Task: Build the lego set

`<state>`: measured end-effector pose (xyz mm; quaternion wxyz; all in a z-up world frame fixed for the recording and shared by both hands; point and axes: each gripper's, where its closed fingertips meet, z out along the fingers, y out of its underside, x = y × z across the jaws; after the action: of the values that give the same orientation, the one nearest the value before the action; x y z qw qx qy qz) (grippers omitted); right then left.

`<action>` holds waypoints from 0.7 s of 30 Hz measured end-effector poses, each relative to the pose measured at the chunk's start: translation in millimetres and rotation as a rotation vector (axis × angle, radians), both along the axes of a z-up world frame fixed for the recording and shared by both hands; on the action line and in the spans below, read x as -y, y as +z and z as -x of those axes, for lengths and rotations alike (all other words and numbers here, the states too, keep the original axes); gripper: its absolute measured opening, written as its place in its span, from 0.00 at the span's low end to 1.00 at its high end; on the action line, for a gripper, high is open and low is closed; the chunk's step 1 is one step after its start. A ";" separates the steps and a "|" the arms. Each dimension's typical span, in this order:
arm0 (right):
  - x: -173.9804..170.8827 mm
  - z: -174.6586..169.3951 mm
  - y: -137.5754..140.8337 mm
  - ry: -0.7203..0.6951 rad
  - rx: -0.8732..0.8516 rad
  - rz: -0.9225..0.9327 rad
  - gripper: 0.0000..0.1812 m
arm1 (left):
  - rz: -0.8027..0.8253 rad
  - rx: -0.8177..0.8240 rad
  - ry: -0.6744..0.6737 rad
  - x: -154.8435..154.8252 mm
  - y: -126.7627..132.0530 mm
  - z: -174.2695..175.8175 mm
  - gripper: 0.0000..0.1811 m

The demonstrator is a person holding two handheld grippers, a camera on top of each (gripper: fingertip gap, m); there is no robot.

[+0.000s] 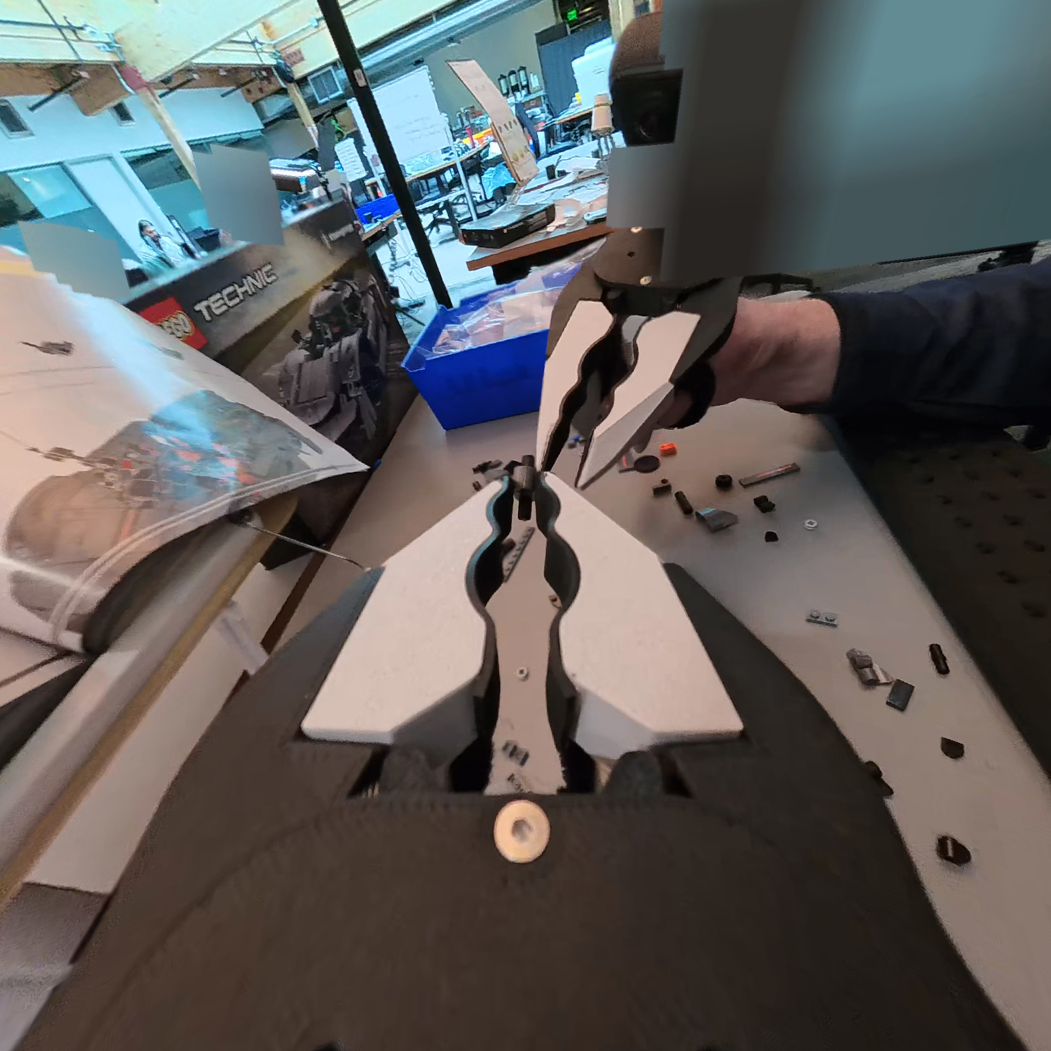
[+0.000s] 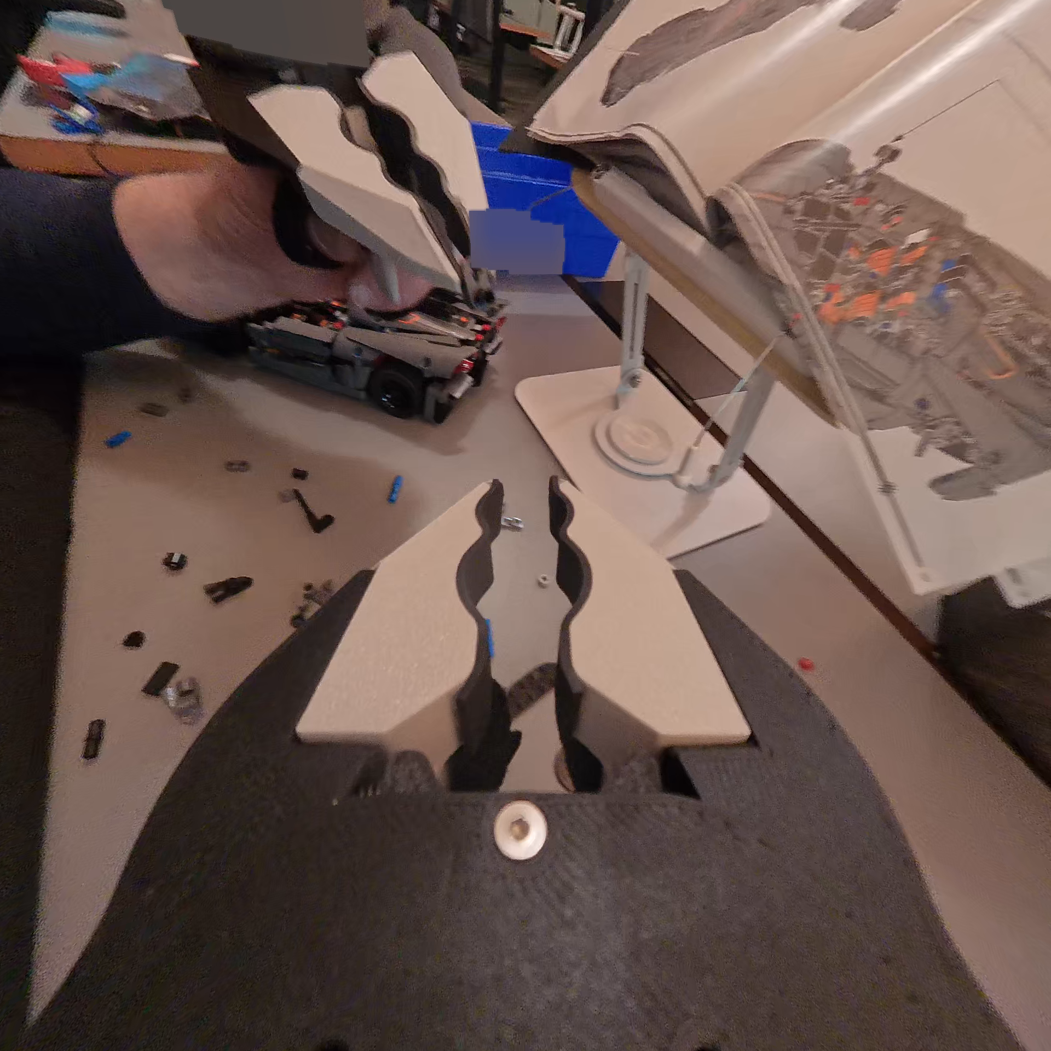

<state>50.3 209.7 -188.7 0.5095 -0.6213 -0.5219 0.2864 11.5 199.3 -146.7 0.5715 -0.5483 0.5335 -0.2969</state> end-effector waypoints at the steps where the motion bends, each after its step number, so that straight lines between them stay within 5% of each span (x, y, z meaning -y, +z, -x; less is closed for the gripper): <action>1: -4.1 -5.4 3.3 -0.027 0.010 -0.023 0.07 | -0.013 0.002 0.010 0.0 5.1 2.5 0.02; 9: -22.1 -93.4 53.9 -0.249 -0.076 -0.039 0.04 | -0.060 -0.014 0.035 4.3 22.0 10.8 0.02; 17: -25.0 -183.1 34.7 -0.505 0.049 -0.043 0.04 | -0.072 -0.041 0.063 0.8 22.0 15.2 0.02; 21: -30.3 -217.9 1.3 -0.588 0.146 0.065 0.04 | -0.068 -0.044 0.071 -1.1 21.5 17.3 0.02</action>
<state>268.2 240.0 -187.4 0.5114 -0.7808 -0.3455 0.0977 -5.8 200.4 -125.1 0.5883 -0.5535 0.5358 -0.2459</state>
